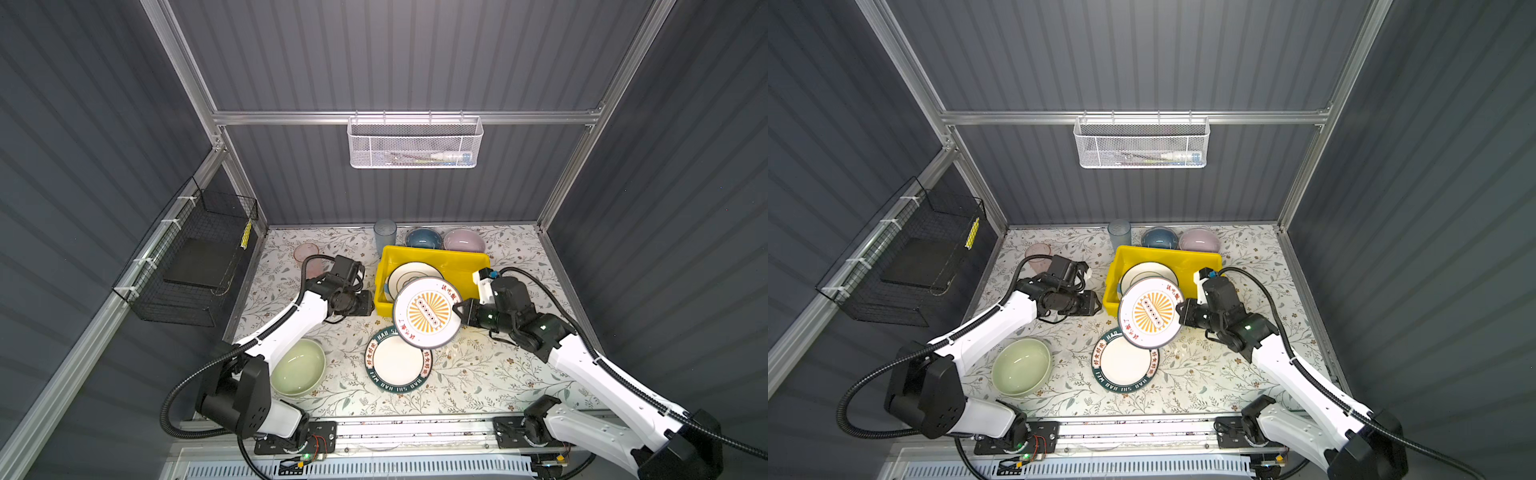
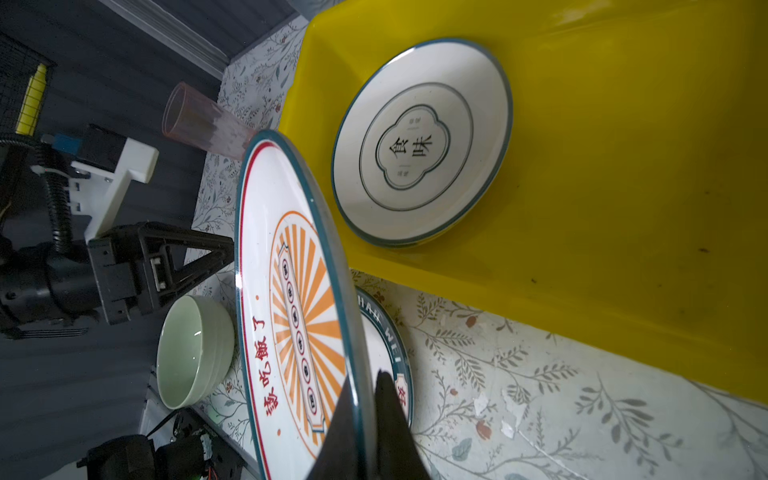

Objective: Place the mixed dishes into the plastic bin
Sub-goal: 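Close the right gripper on the top sunburst plate's rim and lift it, then lower the sunburst plate into the bin with the right gripper while the left steadies it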

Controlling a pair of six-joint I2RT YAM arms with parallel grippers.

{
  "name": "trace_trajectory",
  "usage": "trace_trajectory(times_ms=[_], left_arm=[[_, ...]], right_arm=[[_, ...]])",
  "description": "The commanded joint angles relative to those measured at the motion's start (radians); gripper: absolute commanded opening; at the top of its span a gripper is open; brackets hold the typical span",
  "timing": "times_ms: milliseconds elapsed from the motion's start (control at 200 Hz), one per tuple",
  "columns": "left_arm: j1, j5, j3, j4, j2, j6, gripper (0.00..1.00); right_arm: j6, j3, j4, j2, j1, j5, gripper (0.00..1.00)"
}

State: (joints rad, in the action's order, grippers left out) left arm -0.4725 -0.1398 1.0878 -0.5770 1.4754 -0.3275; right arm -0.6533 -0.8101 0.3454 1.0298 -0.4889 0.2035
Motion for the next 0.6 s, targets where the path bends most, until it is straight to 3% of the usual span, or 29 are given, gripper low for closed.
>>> trace_trajectory(times_ms=[0, 285, 595], left_arm=[[-0.003, -0.016, 0.054, 0.033, 0.046, 0.044, 0.46], [-0.003, -0.045, 0.106, 0.060, 0.136, 0.049, 0.46], [-0.003, -0.060, 0.126, 0.070, 0.199, 0.053, 0.41]], right_arm=[[0.043, -0.069, -0.044, 0.032, 0.062, 0.071, 0.00], [0.058, -0.177, -0.127, 0.227, 0.177, 0.122, 0.00], [0.031, -0.245, -0.283, 0.503, 0.211, 0.207, 0.00]])
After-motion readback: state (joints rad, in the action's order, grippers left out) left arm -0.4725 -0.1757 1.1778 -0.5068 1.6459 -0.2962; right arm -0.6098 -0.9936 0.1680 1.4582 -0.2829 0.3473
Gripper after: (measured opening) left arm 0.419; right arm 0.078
